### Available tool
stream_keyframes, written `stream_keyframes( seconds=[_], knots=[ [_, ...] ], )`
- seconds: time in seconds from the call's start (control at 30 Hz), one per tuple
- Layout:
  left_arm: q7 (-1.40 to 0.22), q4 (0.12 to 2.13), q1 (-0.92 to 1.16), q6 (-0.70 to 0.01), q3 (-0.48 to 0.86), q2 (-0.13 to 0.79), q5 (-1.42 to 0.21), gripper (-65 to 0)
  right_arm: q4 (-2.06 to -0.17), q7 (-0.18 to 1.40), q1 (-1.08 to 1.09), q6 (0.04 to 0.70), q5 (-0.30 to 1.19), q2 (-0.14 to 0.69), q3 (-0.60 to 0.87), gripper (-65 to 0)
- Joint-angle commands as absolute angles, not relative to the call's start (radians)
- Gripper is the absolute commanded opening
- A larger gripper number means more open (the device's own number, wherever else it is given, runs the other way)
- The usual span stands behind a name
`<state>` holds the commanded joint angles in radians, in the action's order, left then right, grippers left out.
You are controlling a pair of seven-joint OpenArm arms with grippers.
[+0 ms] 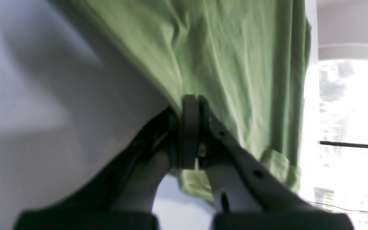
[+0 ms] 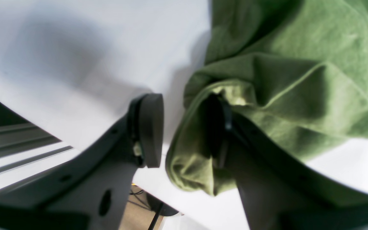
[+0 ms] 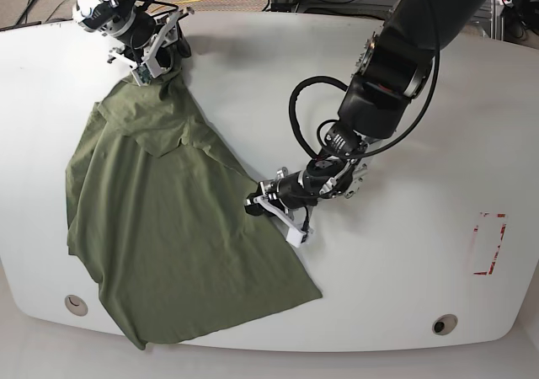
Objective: Layout the t-shirt on the table in an organized manner, then fold the t-shirt properly
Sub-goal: 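Grasp the shirt edge with the left gripper and pull it outward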
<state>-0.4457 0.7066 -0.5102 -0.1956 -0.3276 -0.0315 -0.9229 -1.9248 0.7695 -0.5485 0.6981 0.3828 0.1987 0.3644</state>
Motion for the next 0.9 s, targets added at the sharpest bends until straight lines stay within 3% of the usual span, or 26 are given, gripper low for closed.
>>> stream_keyframes(
  seconds=[0.2, 0.67, 0.9],
  knots=[
    [-0.533, 1.018, -0.332, -0.116, -0.268, 0.073, -0.923, -65.0, -1.923, 0.771, -0.529, 0.698, 0.380, 0.199, 0.407, -42.5],
    [-0.602, 1.374, -0.031, -0.114, -0.226, 0.341, -1.033, -65.0, -1.923, 0.771, -0.501, 0.698, 0.374, 0.202, 0.423, -42.5],
    [-0.602, 1.561, 0.133, -0.114, -0.173, 0.415, -1.049, -65.0, -1.923, 0.771, -0.487, 0.698, 0.374, 0.203, 0.421, -42.5]
  ],
)
